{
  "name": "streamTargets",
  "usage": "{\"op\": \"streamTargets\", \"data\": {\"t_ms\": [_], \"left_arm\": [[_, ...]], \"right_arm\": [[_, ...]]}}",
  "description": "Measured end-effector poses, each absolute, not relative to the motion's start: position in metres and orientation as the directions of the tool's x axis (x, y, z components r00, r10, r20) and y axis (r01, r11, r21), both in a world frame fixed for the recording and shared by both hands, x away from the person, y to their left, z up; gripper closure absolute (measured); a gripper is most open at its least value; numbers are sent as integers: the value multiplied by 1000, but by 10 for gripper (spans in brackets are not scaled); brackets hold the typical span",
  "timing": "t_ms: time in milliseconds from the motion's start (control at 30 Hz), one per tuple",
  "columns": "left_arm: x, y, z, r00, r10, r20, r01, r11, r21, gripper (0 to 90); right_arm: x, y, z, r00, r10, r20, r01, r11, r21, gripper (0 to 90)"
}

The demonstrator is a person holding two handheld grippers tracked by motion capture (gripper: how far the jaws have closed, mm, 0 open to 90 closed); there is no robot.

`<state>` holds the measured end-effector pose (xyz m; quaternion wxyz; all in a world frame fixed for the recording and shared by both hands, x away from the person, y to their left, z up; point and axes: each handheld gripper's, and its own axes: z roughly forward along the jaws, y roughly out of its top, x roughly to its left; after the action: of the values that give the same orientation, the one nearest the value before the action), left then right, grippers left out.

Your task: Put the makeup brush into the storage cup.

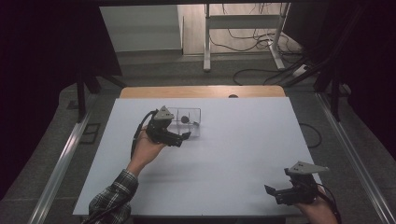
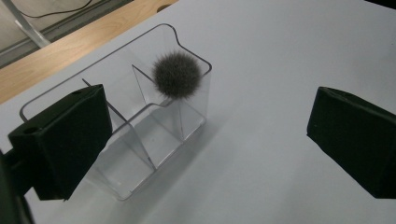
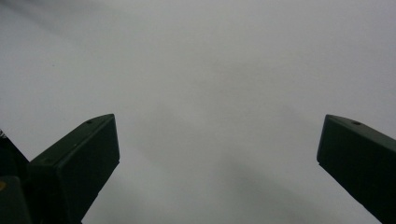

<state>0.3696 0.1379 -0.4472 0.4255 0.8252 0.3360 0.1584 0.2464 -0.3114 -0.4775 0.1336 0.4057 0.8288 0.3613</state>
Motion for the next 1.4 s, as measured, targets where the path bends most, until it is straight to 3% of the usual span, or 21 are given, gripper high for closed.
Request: {"op": "streamTargets", "data": {"t_ms": [1400], "left_arm": [[342,158,-467,722,689,-69,449,-390,804,0]], "right_arm": [[246,-313,-476,-644,764,38,558,435,707,0]]}}
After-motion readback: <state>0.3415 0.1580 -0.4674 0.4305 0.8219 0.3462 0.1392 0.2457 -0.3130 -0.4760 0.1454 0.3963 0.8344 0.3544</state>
